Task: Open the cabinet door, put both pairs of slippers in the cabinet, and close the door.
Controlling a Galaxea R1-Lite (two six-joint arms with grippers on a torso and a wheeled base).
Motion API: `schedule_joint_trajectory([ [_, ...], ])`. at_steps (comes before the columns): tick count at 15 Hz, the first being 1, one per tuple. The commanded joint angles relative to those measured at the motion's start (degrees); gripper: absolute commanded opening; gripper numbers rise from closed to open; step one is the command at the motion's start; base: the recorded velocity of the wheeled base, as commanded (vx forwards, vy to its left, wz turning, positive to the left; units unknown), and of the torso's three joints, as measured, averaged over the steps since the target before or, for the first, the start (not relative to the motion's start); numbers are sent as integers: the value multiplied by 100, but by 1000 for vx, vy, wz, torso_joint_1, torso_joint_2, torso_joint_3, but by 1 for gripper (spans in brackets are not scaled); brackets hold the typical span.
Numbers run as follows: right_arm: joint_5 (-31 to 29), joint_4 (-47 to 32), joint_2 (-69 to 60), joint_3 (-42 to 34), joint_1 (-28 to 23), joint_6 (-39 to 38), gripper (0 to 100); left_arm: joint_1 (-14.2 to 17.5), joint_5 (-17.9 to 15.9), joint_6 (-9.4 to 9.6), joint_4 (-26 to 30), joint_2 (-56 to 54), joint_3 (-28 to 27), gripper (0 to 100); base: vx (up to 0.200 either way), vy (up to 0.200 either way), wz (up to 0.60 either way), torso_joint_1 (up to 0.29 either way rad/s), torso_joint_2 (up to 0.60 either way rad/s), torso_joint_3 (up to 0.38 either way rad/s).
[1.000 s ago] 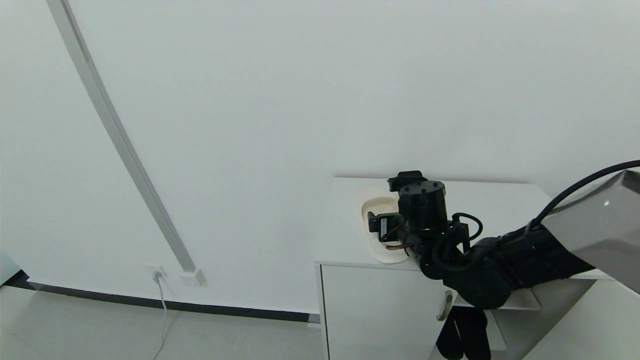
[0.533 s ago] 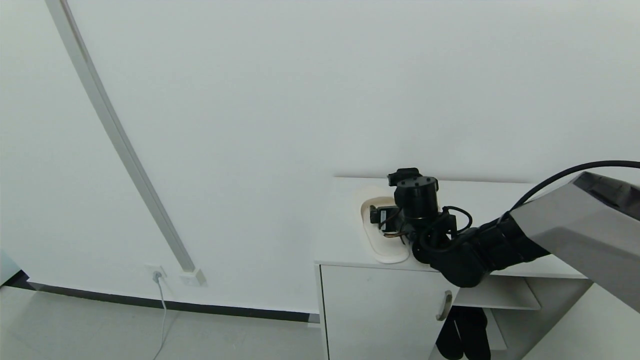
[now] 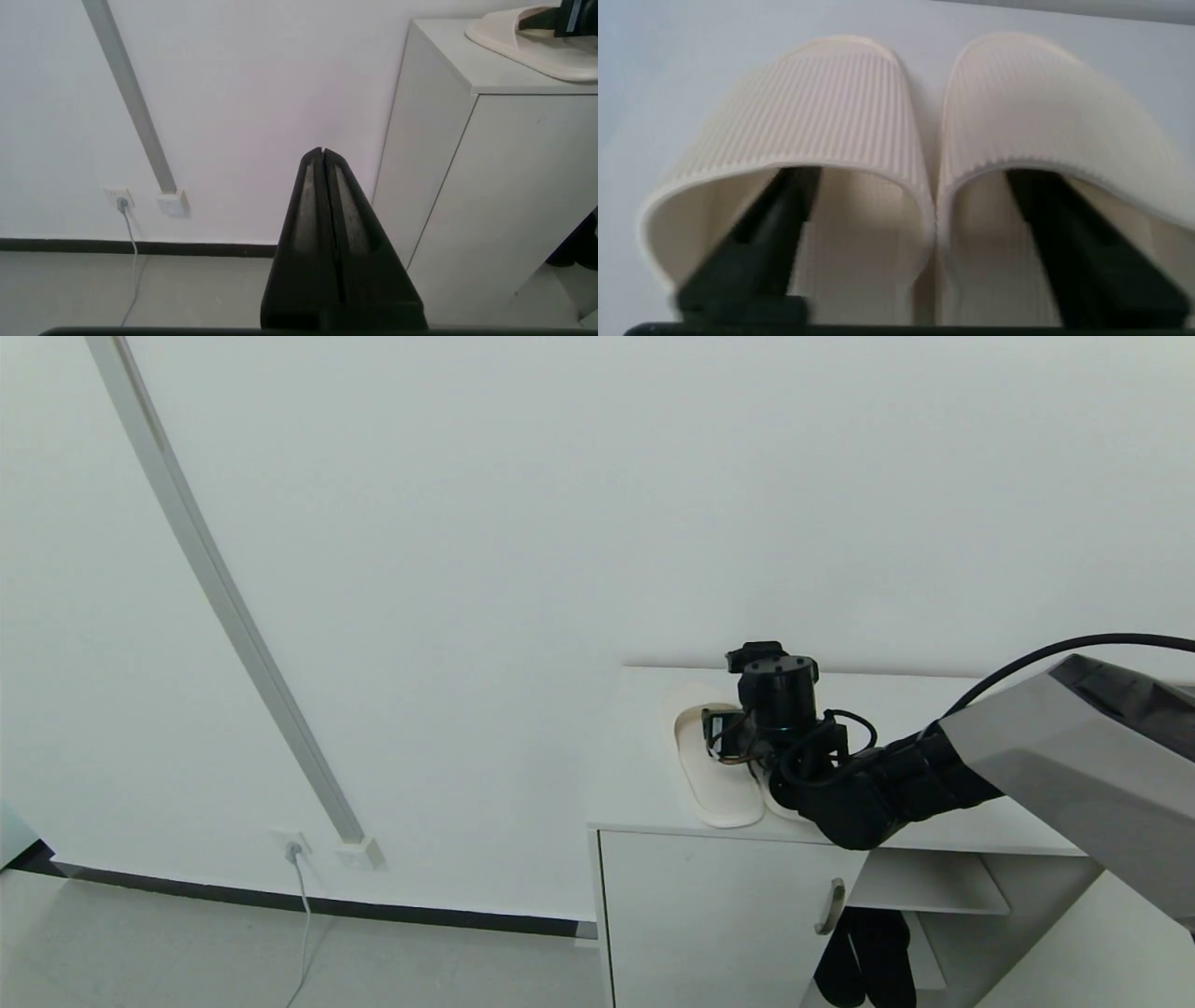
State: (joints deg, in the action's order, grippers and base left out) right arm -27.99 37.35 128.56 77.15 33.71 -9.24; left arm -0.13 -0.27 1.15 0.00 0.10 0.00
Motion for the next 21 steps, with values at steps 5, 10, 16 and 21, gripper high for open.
schedule_joint_trajectory([
  [5,-5,18,134,124,-13,1,0,-4,0,0,0,-1,0,0,0,0,0,0,0,0],
  [10,48,44,-859,-658,259,1,0,-4,0,0,0,-1,0,0,0,0,0,0,0,0],
  [16,312,492,-2028,-2433,936,-25,0,-4,0,0,0,-1,0,0,0,0,0,0,0,0],
  [21,672,1178,-2221,-3418,1173,1,0,5,0,-9,0,-1,0,0,0,0,0,0,0,0],
])
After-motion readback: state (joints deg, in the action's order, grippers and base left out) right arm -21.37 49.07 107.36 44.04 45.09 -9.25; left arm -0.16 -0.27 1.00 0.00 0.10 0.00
